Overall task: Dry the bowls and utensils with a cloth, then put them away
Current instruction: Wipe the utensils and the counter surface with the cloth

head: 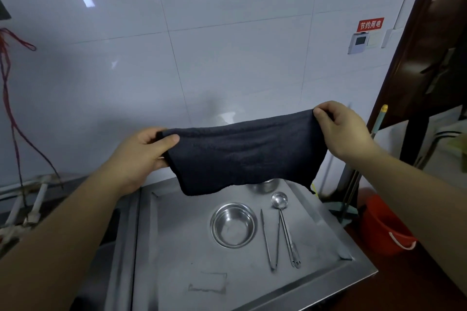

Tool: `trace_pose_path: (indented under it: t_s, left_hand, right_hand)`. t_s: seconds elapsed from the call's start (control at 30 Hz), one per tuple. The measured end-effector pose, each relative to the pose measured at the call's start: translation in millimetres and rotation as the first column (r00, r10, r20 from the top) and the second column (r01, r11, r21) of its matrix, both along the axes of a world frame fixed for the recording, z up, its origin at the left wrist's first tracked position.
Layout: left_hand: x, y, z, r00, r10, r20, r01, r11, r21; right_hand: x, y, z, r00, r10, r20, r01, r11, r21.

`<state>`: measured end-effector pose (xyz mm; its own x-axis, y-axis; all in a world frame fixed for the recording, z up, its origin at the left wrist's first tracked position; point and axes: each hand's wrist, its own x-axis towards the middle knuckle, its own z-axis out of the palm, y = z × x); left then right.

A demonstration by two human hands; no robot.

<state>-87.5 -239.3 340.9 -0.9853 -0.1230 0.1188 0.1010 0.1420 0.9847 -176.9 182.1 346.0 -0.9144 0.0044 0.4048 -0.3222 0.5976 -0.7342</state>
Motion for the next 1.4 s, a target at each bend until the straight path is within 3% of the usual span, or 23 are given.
trace_pose_path:
  t_s: [0.4,0.63,0.8,1.07,1.27,1.4]
  left_hand:
    - [-1,105,-69,0.979,0.092,0.182,-0.096,0.995,0.01]
    - [-5,172,-128,0.911,0.225,0.346,-0.246,0.969,0.016]
    - [7,216,-167,0.863,0.236,0.446,-0.261,0.965,-0.006]
    - [59,262,-244,0.718,0.25,0.65,-0.277,0.959,-0.062]
    - [95,268,-309,0.619,0.194,0.761,-0.108,0.981,-0.162]
    - [99,270,-352,0.535,0.224,0.815,-0.059,0.972,-0.228]
  right_hand:
    - [-37,81,-79,0.971,0.123,0.204,-0.136,0.989,0.052]
    - [-73,137,-141,0.908,0.231,0.349,-0.289,0.95,0.122]
    - [-84,167,-180,0.862,0.291,0.416,-0.362,0.926,0.103]
    - [-41,210,-263,0.693,0.324,0.644,-0.446,0.894,0.03]
    - [6,231,-331,0.534,0.283,0.797,-0.489,0.872,0.019]
    - [18,234,-374,0.495,0.208,0.844,-0.523,0.847,0.098]
